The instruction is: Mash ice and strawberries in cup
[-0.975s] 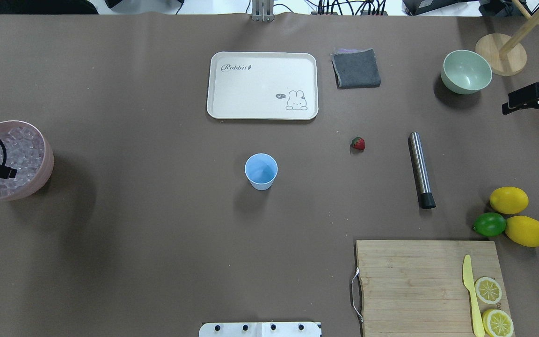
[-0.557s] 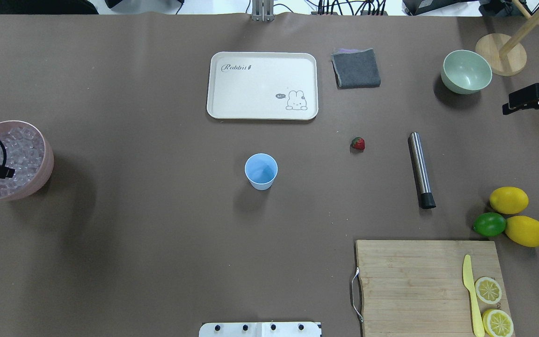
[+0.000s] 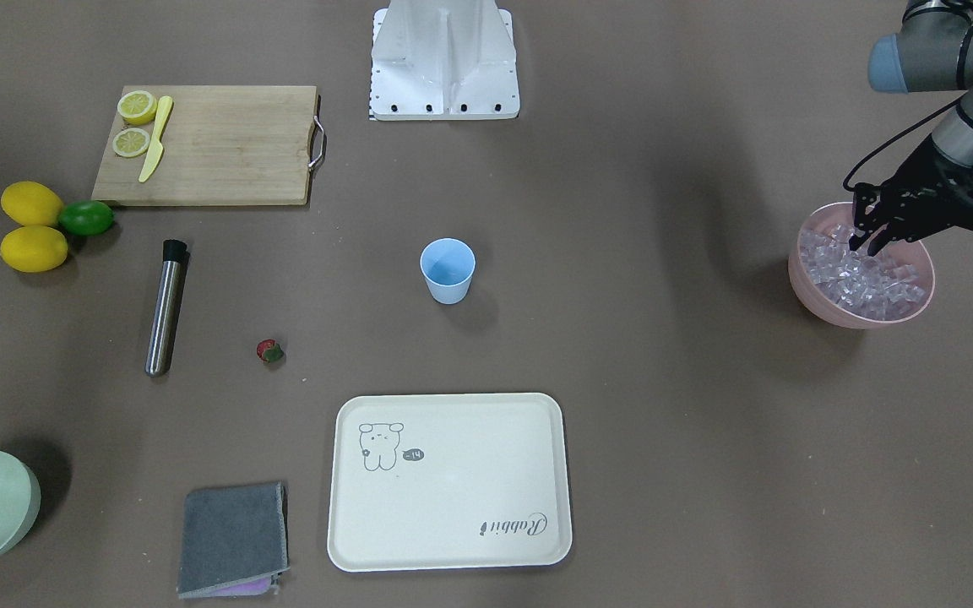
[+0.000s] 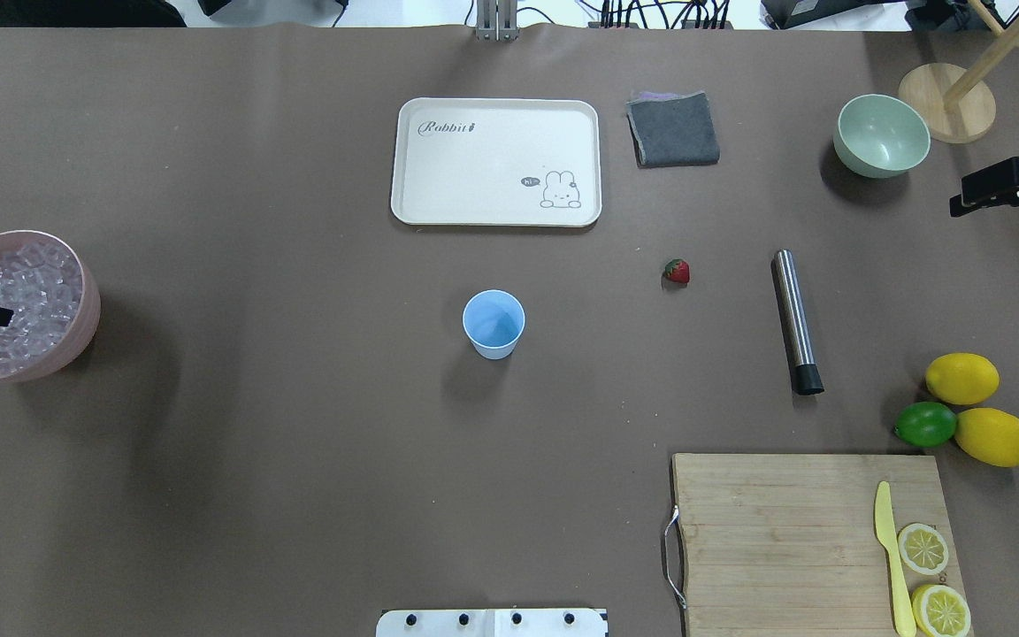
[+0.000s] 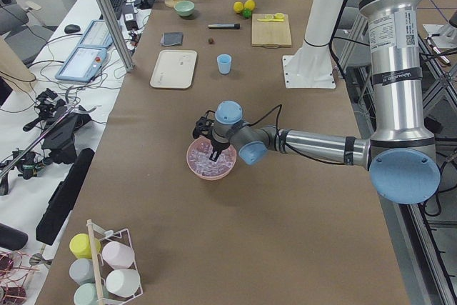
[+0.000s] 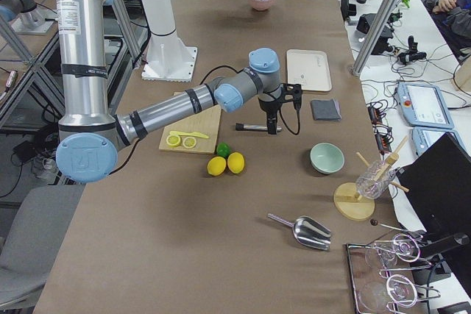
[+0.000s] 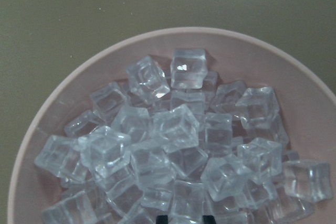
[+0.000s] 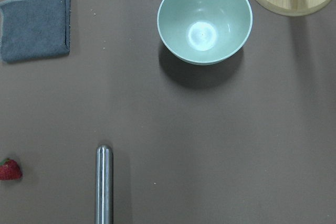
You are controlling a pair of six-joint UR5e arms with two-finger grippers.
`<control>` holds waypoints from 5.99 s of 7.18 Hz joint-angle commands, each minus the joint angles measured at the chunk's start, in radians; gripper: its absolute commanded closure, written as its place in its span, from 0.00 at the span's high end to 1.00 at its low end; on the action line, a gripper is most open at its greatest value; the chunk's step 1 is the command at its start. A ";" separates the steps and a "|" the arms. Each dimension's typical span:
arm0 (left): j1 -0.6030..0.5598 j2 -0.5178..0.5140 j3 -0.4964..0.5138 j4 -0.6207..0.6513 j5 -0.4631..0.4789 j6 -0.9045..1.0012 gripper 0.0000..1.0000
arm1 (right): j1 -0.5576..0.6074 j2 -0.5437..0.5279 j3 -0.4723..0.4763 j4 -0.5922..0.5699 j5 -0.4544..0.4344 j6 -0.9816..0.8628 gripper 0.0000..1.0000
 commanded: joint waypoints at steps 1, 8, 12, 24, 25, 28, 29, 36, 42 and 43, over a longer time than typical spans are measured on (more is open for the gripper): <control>-0.035 -0.049 -0.032 0.001 -0.050 -0.013 0.00 | 0.000 0.002 0.000 0.000 0.000 0.000 1.00; 0.235 -0.463 -0.015 0.001 0.115 -0.656 0.00 | 0.000 0.003 -0.006 0.000 0.000 -0.006 1.00; 0.508 -0.672 -0.008 0.113 0.460 -0.790 0.00 | 0.000 -0.009 -0.023 -0.002 -0.012 -0.009 1.00; 0.659 -0.749 0.065 0.113 0.758 -0.834 0.00 | -0.002 -0.014 -0.052 -0.002 0.002 0.002 1.00; 0.659 -0.757 0.068 0.113 0.760 -0.837 0.00 | -0.002 -0.014 -0.052 -0.003 0.002 0.002 1.00; 0.657 -0.766 0.074 0.115 0.757 -0.834 0.98 | -0.002 -0.011 -0.058 -0.002 0.000 0.002 1.00; 0.659 -0.757 0.072 0.118 0.757 -0.824 0.98 | -0.002 -0.011 -0.056 -0.002 0.000 0.002 1.00; 0.425 -0.544 -0.220 0.636 0.391 -0.278 1.00 | -0.002 -0.011 -0.055 0.000 -0.005 0.000 1.00; 0.042 -0.254 -0.174 0.573 0.122 0.337 1.00 | -0.002 -0.011 -0.055 0.002 -0.003 -0.005 1.00; 0.010 -0.215 -0.097 0.452 0.064 0.338 1.00 | -0.003 -0.011 -0.053 0.002 -0.003 -0.003 1.00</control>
